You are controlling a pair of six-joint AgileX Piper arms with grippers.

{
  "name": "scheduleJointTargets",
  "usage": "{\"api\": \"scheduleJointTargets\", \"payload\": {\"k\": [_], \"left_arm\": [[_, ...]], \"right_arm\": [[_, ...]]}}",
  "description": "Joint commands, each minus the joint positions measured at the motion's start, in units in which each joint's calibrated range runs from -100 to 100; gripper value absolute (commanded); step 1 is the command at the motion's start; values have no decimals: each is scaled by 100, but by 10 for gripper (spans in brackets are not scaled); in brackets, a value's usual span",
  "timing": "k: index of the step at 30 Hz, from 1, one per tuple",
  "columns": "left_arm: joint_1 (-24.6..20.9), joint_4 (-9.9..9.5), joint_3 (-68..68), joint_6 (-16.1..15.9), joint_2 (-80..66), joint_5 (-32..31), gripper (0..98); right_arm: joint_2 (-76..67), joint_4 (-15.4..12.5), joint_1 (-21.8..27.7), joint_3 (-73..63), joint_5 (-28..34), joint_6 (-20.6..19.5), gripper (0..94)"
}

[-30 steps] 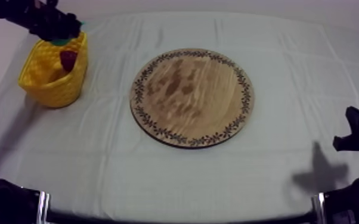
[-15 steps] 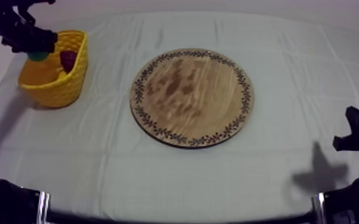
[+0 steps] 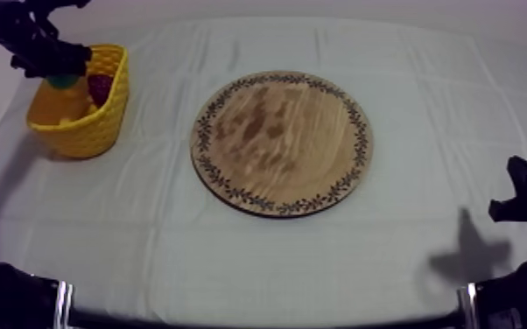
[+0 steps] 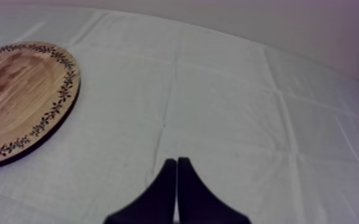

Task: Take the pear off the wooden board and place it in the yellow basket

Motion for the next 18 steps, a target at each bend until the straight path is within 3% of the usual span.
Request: {"api": "scheduleJointTargets", "payload": {"k": [1,5,10,14,18], "left_arm": [[25,-55,-28,87,5,37,828],[96,-202,-64,306,-16,102,920],[129,-228,-61,419,-133,116,921],[134,-235,18,502,-365,20,844],[130,-241,154,584,-748,-109,702]], "right_arm": [[1,0,-2,5,-4,0,5],[1,0,-3,5,-4,0,5],[1,0,-3,5,-4,1,5],[1,0,-3,5,-4,1,5],[1,0,-2,5,-4,1,5]]}}
